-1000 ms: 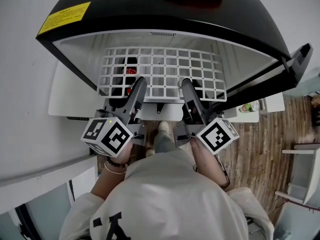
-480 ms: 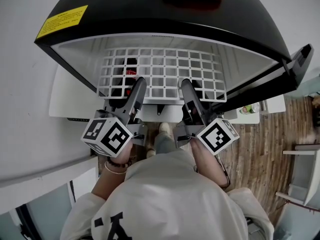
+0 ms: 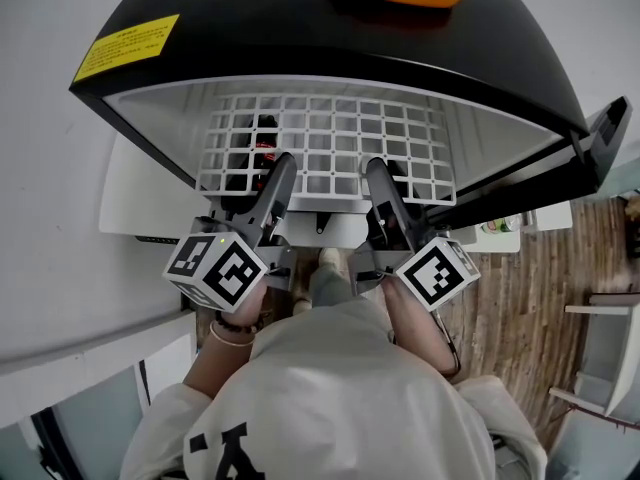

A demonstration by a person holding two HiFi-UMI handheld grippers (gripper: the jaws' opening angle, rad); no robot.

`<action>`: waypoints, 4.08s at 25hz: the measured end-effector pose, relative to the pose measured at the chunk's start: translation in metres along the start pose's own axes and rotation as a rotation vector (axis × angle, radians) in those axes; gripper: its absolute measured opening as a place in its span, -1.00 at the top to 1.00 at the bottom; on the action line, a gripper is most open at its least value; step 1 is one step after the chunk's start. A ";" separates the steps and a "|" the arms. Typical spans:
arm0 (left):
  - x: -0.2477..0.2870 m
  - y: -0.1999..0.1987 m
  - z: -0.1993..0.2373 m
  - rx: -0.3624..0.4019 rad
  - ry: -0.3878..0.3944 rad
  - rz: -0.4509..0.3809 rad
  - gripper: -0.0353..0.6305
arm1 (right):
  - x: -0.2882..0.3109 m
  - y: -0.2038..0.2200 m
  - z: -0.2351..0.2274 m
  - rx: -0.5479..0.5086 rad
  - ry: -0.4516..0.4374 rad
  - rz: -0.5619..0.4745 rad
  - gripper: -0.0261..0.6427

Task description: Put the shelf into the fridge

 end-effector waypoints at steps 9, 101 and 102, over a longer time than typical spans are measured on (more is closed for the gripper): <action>0.003 -0.001 0.002 -0.003 0.000 -0.004 0.21 | 0.003 -0.001 -0.001 0.001 -0.006 -0.001 0.43; 0.035 -0.012 0.015 -0.023 -0.007 -0.015 0.21 | 0.032 -0.011 -0.014 0.032 -0.016 -0.002 0.43; 0.035 -0.012 0.015 -0.023 -0.006 -0.015 0.21 | 0.032 -0.011 -0.014 0.032 -0.015 -0.002 0.43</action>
Point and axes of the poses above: the fingertips, and each gripper's own axes: x forward along the fingers, z to its left, y out of its underside, the point moved 10 cm from there along -x, backward along the fingers, and after that the axes turned 1 degree about y, right-handed, at the moved point
